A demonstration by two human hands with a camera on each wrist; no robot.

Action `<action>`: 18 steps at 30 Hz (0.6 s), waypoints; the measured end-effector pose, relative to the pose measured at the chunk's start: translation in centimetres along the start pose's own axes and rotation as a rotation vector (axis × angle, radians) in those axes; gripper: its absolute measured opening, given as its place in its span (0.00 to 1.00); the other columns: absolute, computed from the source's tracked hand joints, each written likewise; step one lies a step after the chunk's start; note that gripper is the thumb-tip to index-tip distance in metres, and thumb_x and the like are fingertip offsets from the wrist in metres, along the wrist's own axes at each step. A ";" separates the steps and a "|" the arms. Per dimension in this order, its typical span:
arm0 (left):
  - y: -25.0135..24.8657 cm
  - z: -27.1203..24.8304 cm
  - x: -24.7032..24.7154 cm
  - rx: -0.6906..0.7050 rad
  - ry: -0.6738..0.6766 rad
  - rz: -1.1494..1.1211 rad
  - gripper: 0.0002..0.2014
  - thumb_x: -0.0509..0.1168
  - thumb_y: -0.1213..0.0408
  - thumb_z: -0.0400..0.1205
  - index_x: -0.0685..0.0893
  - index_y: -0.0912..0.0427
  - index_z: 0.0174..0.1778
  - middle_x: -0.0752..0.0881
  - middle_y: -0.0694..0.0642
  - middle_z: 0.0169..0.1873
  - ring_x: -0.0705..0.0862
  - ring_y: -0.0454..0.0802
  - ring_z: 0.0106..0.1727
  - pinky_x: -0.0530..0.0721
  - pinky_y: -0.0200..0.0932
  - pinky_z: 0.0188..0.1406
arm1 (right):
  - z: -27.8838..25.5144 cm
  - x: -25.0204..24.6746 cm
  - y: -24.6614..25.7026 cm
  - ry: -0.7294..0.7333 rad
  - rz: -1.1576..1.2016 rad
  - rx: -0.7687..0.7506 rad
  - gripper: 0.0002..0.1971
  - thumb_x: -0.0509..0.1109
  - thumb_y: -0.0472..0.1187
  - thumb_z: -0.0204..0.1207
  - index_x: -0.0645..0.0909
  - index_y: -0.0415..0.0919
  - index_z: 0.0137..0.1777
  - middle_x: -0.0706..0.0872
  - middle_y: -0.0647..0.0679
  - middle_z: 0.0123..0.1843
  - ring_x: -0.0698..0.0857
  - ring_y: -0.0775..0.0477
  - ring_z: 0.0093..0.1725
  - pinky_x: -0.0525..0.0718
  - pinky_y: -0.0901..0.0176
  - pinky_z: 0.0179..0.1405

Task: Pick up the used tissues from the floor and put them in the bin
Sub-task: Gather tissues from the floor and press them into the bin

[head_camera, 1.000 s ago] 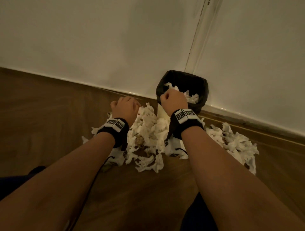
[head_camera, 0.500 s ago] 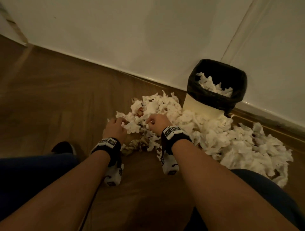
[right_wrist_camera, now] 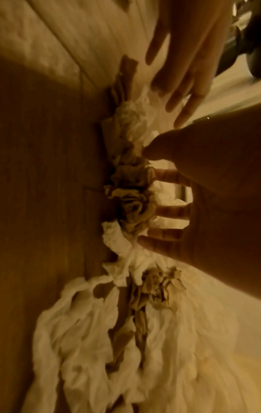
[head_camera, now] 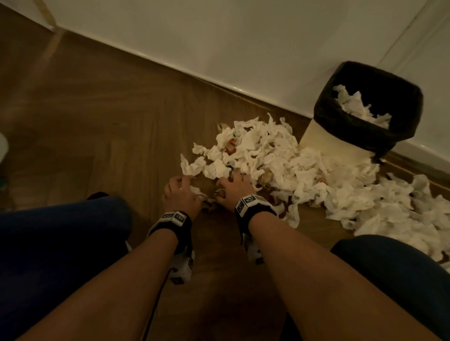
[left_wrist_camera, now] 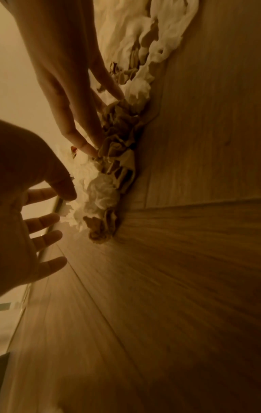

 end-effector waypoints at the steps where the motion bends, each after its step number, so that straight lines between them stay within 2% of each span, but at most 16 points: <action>1: 0.3 0.0 0.0 -0.006 -0.005 0.000 0.26 0.68 0.56 0.74 0.73 0.49 0.69 0.69 0.59 0.68 0.69 0.61 0.67 0.73 0.55 0.60 | 0.1 0.3 0.2 0.005 -0.030 -0.003 0.23 0.63 0.55 0.78 0.67 0.53 0.72 0.57 0.38 0.79 0.57 0.27 0.77 0.70 0.36 0.72; 5: 1.2 0.1 0.2 -0.004 0.028 0.003 0.26 0.67 0.53 0.73 0.71 0.44 0.69 0.67 0.58 0.69 0.68 0.61 0.69 0.72 0.56 0.62 | 0.4 1.3 0.9 0.007 -0.015 0.012 0.21 0.63 0.52 0.80 0.68 0.51 0.71 0.55 0.38 0.80 0.54 0.27 0.78 0.70 0.35 0.72; 9: 1.5 0.0 0.3 0.014 0.044 -0.001 0.25 0.66 0.53 0.73 0.70 0.39 0.67 0.66 0.56 0.68 0.67 0.61 0.68 0.72 0.56 0.62 | 0.9 2.2 1.2 0.038 0.014 0.040 0.15 0.62 0.44 0.81 0.71 0.51 0.66 0.54 0.40 0.80 0.52 0.25 0.77 0.71 0.33 0.69; 11: 1.3 -0.1 0.4 0.023 0.049 0.004 0.25 0.65 0.55 0.73 0.70 0.38 0.66 0.65 0.56 0.68 0.67 0.61 0.68 0.72 0.56 0.61 | 1.1 2.1 0.9 0.020 0.019 0.034 0.13 0.61 0.39 0.81 0.73 0.48 0.64 0.59 0.41 0.78 0.57 0.26 0.76 0.71 0.35 0.69; 13: 1.1 -0.3 0.4 0.024 0.052 0.000 0.25 0.65 0.57 0.73 0.71 0.37 0.66 0.65 0.55 0.68 0.67 0.60 0.68 0.72 0.54 0.61 | 1.3 1.4 0.8 -0.035 0.026 0.005 0.11 0.60 0.38 0.81 0.76 0.46 0.61 0.68 0.41 0.72 0.67 0.31 0.71 0.70 0.41 0.68; 16: 0.8 -0.6 0.4 0.028 0.050 -0.005 0.24 0.64 0.59 0.73 0.72 0.38 0.66 0.66 0.55 0.68 0.68 0.59 0.68 0.73 0.54 0.61 | 1.2 -0.1 0.5 -0.124 0.171 0.018 0.11 0.60 0.36 0.80 0.83 0.45 0.55 0.78 0.41 0.62 0.79 0.38 0.59 0.77 0.50 0.57; 18: 0.6 -0.8 0.3 0.034 0.048 0.002 0.24 0.64 0.59 0.74 0.72 0.39 0.66 0.67 0.56 0.68 0.68 0.60 0.68 0.74 0.55 0.61 | 1.0 -0.9 0.2 -0.152 0.301 0.049 0.12 0.61 0.34 0.79 0.86 0.44 0.50 0.83 0.41 0.60 0.83 0.39 0.55 0.81 0.54 0.50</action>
Point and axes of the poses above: each hand's wrist, its own z-axis towards the middle knuckle, its own x-axis out of the palm, y = z × x, the point moved 5 cm from there along z, towards the middle knuckle
